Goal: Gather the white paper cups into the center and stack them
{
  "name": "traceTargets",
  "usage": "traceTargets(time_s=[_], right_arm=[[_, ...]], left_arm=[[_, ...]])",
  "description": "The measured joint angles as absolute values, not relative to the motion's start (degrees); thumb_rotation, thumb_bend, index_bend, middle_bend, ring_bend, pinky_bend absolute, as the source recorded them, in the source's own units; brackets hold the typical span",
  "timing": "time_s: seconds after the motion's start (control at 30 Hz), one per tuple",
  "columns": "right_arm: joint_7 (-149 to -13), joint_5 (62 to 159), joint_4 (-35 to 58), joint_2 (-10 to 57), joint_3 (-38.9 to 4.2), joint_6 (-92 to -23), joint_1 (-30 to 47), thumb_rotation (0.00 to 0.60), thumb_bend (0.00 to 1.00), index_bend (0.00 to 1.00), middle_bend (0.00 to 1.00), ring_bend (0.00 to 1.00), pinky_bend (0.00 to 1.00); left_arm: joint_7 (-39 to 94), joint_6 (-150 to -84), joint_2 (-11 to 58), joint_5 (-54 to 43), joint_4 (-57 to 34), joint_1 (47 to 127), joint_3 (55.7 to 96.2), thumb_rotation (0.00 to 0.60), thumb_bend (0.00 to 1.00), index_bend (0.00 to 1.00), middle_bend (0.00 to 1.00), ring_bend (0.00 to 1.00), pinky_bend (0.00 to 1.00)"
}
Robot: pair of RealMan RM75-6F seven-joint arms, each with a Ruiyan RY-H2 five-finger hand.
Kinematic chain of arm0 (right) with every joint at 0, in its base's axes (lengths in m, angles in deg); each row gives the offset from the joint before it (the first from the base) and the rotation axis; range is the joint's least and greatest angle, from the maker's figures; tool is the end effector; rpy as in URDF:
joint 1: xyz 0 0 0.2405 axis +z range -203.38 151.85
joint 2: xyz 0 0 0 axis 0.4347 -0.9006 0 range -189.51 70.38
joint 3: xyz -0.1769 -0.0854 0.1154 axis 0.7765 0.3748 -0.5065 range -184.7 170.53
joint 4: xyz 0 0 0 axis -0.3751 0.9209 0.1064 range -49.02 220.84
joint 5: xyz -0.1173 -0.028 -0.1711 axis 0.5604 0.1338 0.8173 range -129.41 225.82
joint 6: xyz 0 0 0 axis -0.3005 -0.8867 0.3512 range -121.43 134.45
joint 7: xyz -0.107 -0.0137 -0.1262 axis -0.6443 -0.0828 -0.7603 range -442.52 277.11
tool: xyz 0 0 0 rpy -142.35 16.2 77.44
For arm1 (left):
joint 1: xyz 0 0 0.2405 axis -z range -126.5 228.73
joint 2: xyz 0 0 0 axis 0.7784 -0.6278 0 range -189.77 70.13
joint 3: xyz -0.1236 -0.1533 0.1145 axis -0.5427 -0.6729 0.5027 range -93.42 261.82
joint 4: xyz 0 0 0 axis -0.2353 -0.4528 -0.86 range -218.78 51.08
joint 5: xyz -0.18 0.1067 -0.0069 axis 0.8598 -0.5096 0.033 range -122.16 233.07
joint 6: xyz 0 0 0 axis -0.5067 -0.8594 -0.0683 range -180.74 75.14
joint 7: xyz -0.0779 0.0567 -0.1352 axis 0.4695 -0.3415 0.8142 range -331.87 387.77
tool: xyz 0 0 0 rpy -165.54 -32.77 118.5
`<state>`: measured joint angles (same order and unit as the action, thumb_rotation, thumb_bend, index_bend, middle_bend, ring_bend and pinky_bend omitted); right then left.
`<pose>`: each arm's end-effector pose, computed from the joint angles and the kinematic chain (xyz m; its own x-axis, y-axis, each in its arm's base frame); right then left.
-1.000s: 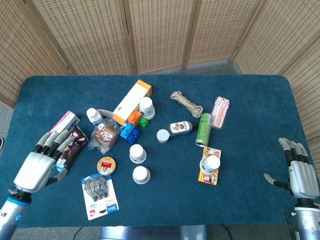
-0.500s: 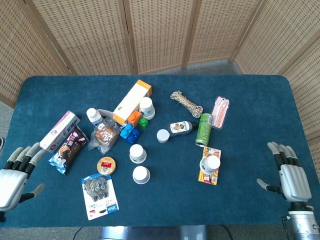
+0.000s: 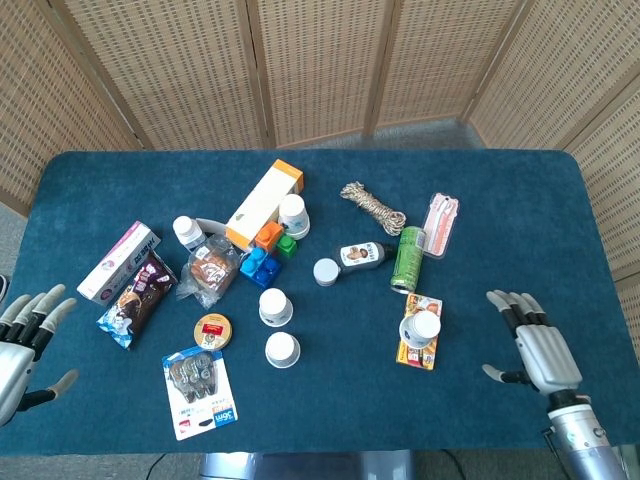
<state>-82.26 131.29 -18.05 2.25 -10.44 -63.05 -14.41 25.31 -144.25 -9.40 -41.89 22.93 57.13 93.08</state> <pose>-0.2413 -0.2215 0.1020 0.2447 -0.2494 0.9370 -0.9694 -0.0841 0.2308 -0.2349 0.1587 0.1704 0.4319 0.0741 0.8989 0.8920 -0.1821 -0.4136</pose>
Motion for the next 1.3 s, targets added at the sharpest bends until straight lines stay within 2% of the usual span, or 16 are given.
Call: traceTargets(time_s=[0.33, 0.5, 0.6, 0.7, 0.9, 1.07, 1.3], right_arm=[[-87.2, 127.8, -19.52, 5.69, -12.3, -57.79, -8.95, 0.6, 0.1, 0.0, 0.0, 0.0, 0.01], [-89.38, 126.75, -19.07, 8.67, -12.45, -56.5, -7.39, 0.6, 0.11, 0.0, 0.01, 0.0, 0.08], [-90.48, 125.91, -18.54, 10.55, -12.51, -55.98, -6.56, 0.6, 0.12, 0.01, 0.05, 0.0, 0.13], [-91.13, 125.32, -17.76, 12.3, -12.66, -55.99, -6.0, 0.6, 0.14, 0.05, 0.1, 0.01, 0.19], [-92.02, 125.02, -15.53, 15.45, -13.08, -57.1, -5.25, 0.6, 0.16, 0.14, 0.21, 0.12, 0.3], [-93.0, 125.07, -14.23, 17.28, -13.23, -58.37, -4.9, 0.6, 0.22, 0.26, 0.3, 0.2, 0.33], [-93.35, 124.68, -13.36, 18.41, -13.07, -59.03, -4.7, 0.6, 0.31, 0.36, 0.4, 0.28, 0.33]], left_arm=[[26.5, -143.79, -9.85, -42.47, 22.78, 56.25, 92.04, 0.6, 0.28, 0.0, 0.0, 0.0, 0.0], [26.62, -143.58, -9.9, -42.86, 22.82, 55.85, 91.65, 0.6, 0.28, 0.0, 0.0, 0.0, 0.0], [26.68, -143.43, -9.91, -42.89, 22.75, 55.66, 91.4, 0.6, 0.28, 0.0, 0.0, 0.0, 0.0], [26.92, -143.2, -9.97, -42.8, 22.62, 55.53, 91.13, 0.6, 0.28, 0.0, 0.0, 0.0, 0.0], [27.49, -142.88, -10.11, -42.67, 22.36, 55.24, 90.64, 0.6, 0.28, 0.0, 0.0, 0.0, 0.0], [27.62, -142.51, -10.12, -42.69, 22.28, 55.09, 90.38, 0.6, 0.28, 0.0, 0.0, 0.0, 0.0], [27.46, -142.12, -10.06, -42.82, 22.32, 54.85, 90.01, 0.6, 0.28, 0.0, 0.0, 0.0, 0.0]])
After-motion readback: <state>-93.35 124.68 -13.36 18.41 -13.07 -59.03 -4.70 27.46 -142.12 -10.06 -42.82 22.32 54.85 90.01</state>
